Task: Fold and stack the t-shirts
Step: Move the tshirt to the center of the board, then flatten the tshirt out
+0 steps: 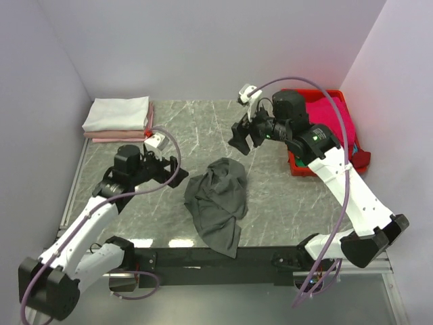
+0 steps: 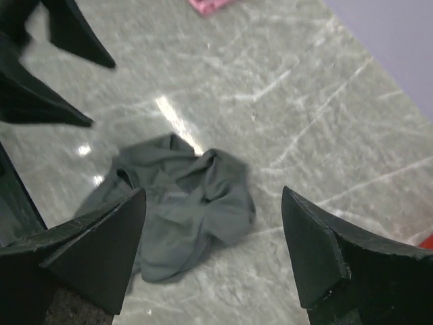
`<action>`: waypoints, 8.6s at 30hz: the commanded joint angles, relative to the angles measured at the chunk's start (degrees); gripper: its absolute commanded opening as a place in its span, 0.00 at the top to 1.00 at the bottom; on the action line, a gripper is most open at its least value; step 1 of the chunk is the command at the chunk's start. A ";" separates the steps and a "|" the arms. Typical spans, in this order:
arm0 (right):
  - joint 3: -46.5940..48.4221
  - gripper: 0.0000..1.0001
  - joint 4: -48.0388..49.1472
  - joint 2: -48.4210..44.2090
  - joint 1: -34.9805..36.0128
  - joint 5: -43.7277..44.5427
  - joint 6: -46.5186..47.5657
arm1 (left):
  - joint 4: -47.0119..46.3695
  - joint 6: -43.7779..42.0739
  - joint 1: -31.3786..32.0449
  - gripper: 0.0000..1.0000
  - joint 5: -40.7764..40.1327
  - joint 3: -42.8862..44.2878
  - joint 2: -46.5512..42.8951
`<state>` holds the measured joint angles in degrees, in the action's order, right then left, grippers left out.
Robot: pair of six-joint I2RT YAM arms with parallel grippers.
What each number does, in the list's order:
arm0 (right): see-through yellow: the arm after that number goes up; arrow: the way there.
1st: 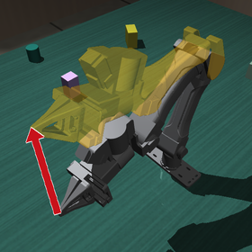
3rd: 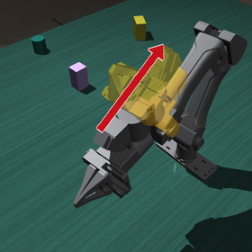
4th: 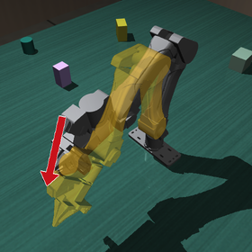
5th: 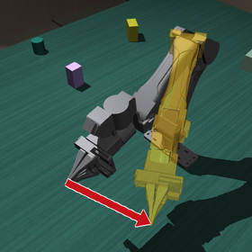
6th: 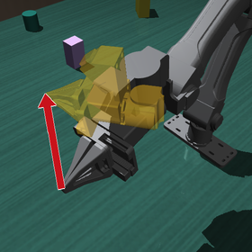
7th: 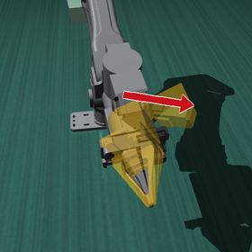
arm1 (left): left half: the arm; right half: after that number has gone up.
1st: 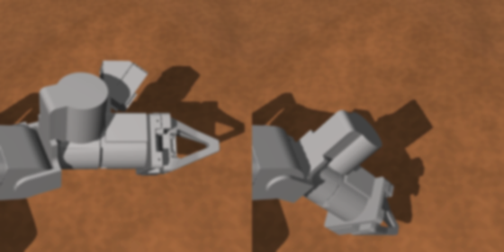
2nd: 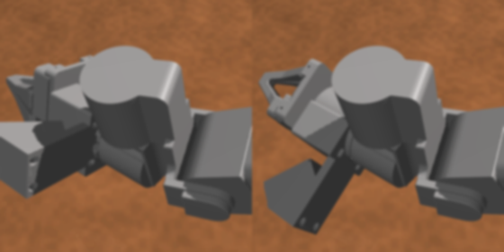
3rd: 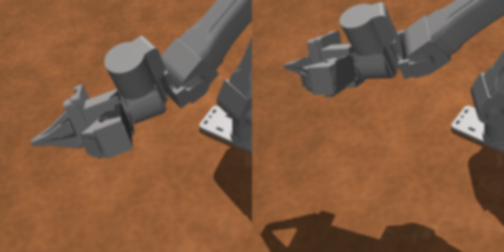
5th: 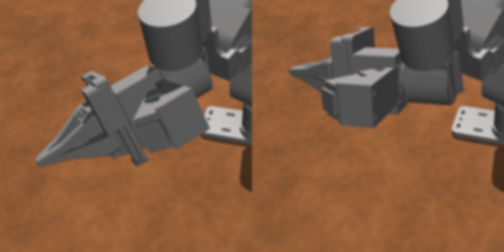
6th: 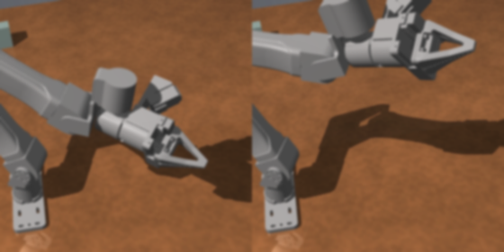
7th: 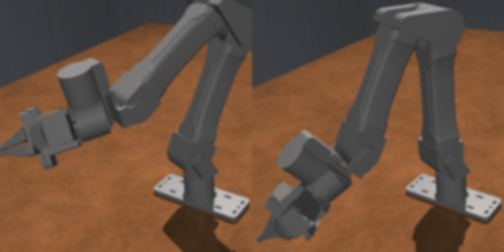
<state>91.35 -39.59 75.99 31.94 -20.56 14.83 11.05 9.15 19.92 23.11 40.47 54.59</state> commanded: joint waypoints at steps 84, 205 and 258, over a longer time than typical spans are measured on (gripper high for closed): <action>-25.35 0.30 -8.37 0.11 -20.52 -23.99 25.72 | 17.35 31.18 -1.99 0.09 -15.75 2.71 -1.78; -34.84 0.13 -0.66 -9.45 -21.48 -24.09 17.16 | 20.67 21.08 1.52 0.45 -35.14 27.12 47.36; -2.19 0.17 0.23 27.34 -25.70 -13.46 10.06 | 29.15 18.64 -14.38 0.37 -20.74 19.56 13.35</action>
<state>81.38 -38.76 98.24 7.07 -35.27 28.47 50.30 32.38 5.96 -0.43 57.06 69.97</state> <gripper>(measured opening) 0.837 0.616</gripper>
